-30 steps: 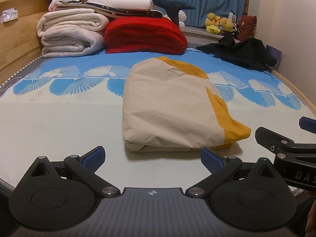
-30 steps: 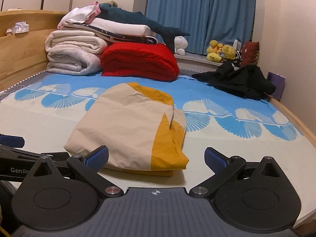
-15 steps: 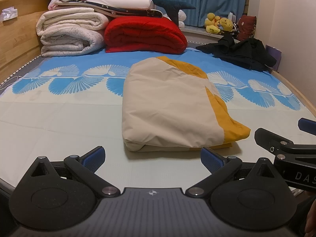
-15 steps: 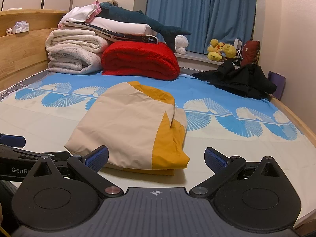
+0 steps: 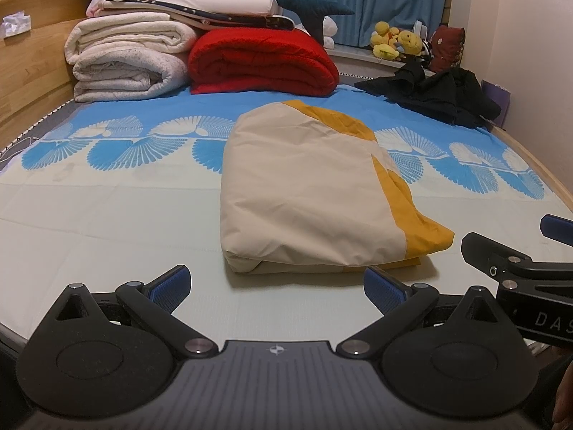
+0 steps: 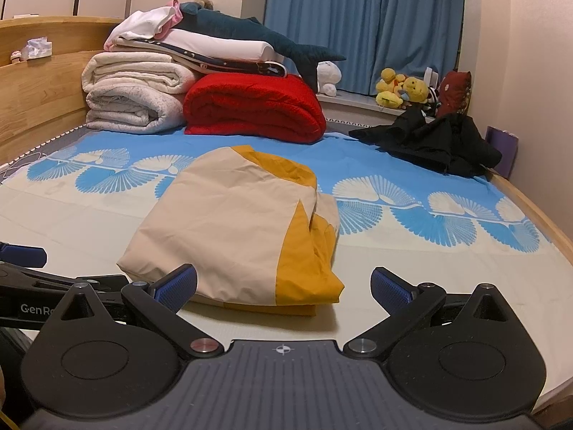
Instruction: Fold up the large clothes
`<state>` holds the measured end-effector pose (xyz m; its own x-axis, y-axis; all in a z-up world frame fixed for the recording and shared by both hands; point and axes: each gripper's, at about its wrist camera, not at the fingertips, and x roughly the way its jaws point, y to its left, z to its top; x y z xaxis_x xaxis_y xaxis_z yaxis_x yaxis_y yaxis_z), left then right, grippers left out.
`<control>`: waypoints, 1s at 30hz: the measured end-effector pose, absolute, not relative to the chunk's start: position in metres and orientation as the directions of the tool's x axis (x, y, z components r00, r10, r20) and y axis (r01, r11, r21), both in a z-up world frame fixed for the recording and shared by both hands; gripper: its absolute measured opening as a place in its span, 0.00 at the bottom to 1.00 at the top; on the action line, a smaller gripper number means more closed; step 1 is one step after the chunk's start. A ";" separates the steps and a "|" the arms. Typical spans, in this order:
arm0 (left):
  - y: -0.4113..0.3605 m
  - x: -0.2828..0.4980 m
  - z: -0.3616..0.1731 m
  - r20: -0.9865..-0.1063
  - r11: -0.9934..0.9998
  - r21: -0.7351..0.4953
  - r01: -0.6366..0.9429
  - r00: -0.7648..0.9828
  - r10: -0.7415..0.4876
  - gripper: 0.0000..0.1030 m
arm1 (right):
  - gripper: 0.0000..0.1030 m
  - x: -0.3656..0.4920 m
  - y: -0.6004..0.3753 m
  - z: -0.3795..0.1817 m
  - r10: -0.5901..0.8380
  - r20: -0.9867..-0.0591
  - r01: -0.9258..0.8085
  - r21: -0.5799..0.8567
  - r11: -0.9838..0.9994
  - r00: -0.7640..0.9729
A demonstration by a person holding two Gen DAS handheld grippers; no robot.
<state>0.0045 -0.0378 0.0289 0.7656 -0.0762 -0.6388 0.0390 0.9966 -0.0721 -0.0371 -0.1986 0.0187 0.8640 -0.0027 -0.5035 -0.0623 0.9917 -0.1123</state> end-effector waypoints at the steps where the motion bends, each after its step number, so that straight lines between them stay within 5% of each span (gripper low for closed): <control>1: -0.038 0.005 0.029 -0.639 0.997 -0.071 0.040 0.766 -0.076 0.99 | 0.99 -0.037 -0.199 0.019 -0.002 -0.503 -0.063 -0.112 0.992 0.864; 30: -0.038 0.005 0.028 -0.641 0.997 -0.073 0.039 0.764 -0.077 0.99 | 0.99 -0.038 -0.200 0.019 -0.001 -0.508 -0.063 -0.110 0.992 0.862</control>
<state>0.0047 -0.0380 0.0285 0.7639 -0.0770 -0.6407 0.0394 0.9966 -0.0728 -0.0385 -0.2001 0.0185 0.8616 -0.0012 -0.5076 -0.0632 0.9920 -0.1097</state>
